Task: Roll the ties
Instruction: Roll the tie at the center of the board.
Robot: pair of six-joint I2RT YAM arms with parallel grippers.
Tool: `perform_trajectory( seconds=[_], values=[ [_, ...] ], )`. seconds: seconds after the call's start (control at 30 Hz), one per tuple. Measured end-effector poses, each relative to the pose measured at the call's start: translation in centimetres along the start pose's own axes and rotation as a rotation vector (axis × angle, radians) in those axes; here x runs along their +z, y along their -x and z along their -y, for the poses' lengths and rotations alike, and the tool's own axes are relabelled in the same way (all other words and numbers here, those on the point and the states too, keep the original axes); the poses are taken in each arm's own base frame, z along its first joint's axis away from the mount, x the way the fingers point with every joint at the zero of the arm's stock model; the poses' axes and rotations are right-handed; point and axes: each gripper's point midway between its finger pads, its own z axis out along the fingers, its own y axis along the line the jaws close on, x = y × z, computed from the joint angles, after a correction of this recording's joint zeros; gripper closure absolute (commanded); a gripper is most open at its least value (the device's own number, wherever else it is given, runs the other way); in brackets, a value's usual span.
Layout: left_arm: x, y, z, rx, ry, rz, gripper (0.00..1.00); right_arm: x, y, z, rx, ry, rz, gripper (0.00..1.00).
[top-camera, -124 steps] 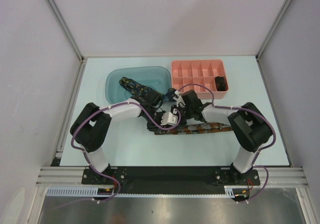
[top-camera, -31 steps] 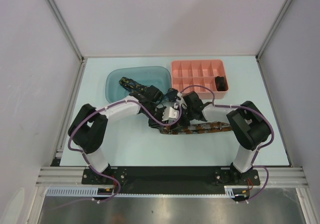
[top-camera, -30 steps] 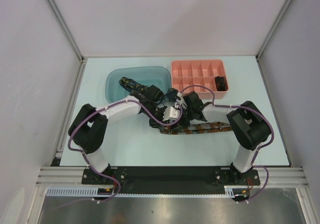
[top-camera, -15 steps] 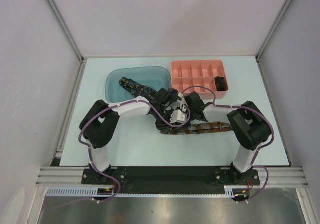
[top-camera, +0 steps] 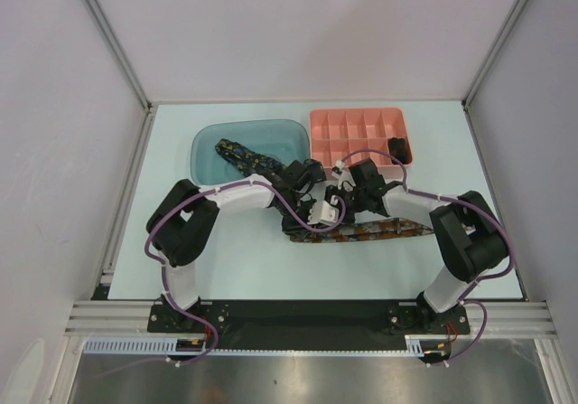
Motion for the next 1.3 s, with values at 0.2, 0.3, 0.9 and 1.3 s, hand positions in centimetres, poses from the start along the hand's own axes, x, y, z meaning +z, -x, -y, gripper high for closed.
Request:
perform_trajectory(
  seconds=[0.2, 0.3, 0.9, 1.3],
  values=[
    [0.0, 0.0, 0.0, 0.006, -0.001, -0.001, 0.56, 0.6, -0.6, -0.1, 0.018, 0.012, -0.024, 0.63],
    [0.0, -0.1, 0.0, 0.005, 0.001, -0.005, 0.53, 1.0, -0.6, -0.2, 0.025, 0.026, -0.028, 0.71],
    [-2.1, -1.7, -0.6, -0.087, 0.056, 0.019, 0.23, 1.4, -1.3, 3.5, 0.027, -0.08, -0.051, 1.0],
    [-1.9, 1.0, -0.4, -0.079, 0.034, 0.085, 0.23, 1.7, -1.2, 4.3, 0.006, -0.115, -0.076, 1.0]
  ],
)
